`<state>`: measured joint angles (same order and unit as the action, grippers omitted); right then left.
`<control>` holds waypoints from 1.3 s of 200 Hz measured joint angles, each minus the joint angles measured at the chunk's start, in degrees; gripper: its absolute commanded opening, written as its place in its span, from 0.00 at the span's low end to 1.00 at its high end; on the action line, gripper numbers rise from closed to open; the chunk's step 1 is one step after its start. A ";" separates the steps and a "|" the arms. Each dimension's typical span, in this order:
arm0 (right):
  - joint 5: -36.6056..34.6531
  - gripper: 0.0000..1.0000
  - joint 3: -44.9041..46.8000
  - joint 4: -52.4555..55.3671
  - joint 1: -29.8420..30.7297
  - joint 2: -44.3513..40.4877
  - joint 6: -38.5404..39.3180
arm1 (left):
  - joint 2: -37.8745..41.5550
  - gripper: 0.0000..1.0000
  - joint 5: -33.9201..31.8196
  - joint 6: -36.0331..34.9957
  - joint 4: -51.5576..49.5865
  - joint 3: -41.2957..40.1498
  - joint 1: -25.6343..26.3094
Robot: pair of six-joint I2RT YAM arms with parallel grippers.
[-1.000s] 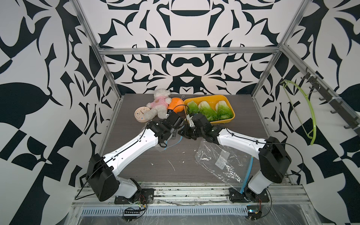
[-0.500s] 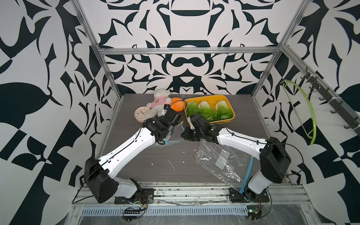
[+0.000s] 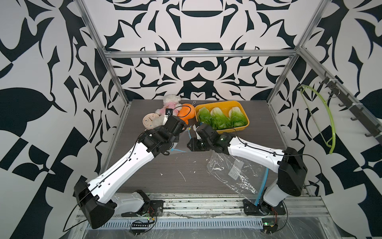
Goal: Put the chinese cabbages into a zipper bag and zip it
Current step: Open the zipper of the food storage bag at the center of the board, then pick up the Chinese cabbage from the basket.
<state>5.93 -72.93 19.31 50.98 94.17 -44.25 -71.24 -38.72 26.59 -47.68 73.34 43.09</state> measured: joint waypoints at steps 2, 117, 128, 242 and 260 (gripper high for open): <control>0.00 0.47 -0.09 0.02 0.02 0.00 0.17 | -0.02 0.10 0.13 0.00 0.07 -0.24 -0.07; -3.19 0.53 -1.18 4.15 1.03 -5.27 4.13 | 0.44 0.09 7.13 2.95 6.45 -5.57 -2.25; -3.10 0.53 -1.38 4.17 1.03 -5.77 4.22 | 0.74 0.09 7.67 2.99 7.23 -6.14 -2.25; -1.46 0.70 -4.28 5.44 -20.24 -14.36 1.33 | 3.87 0.09 12.72 3.08 12.52 -10.14 -2.27; -0.83 0.72 -1.31 3.34 -25.31 -13.55 -0.07 | 4.46 0.09 13.44 3.45 13.22 -11.30 -2.27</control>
<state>5.10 -74.24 22.65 25.67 80.62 -44.31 -66.78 -25.28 30.04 -34.46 62.04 40.82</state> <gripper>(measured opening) 0.707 0.088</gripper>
